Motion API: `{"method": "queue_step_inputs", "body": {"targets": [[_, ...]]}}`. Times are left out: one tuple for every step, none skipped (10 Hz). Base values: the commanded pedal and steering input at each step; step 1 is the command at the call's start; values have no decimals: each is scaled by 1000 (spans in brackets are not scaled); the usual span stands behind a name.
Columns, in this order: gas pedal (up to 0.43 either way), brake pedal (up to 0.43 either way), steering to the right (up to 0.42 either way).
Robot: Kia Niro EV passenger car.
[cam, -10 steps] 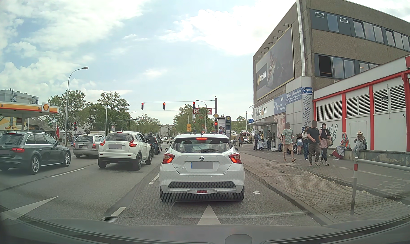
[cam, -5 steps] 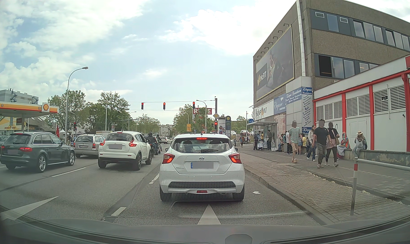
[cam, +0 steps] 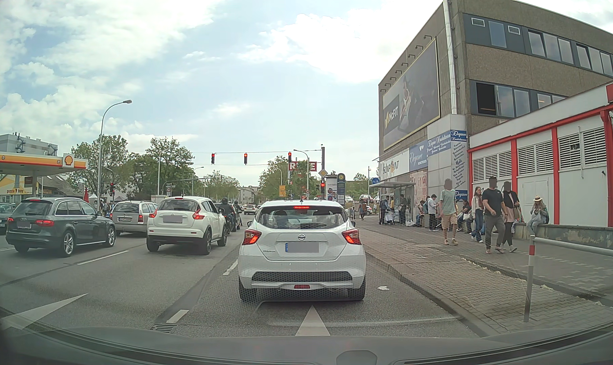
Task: Follow the waypoints while adhering to traffic rules and regulations
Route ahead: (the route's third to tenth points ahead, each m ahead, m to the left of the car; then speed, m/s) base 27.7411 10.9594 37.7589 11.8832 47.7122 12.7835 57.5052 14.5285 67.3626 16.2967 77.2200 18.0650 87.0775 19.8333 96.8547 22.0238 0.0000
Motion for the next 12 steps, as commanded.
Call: {"method": "queue_step_inputs", "body": {"targets": [[0, 311, -82], [0, 311, -82], [0, 311, -82], [0, 311, -82], [0, 311, -82], [0, 311, -82], [0, 311, -82], [0, 311, -82], [0, 311, -82], [0, 311, -82], [0, 311, -82], [0, 311, -82]]}}
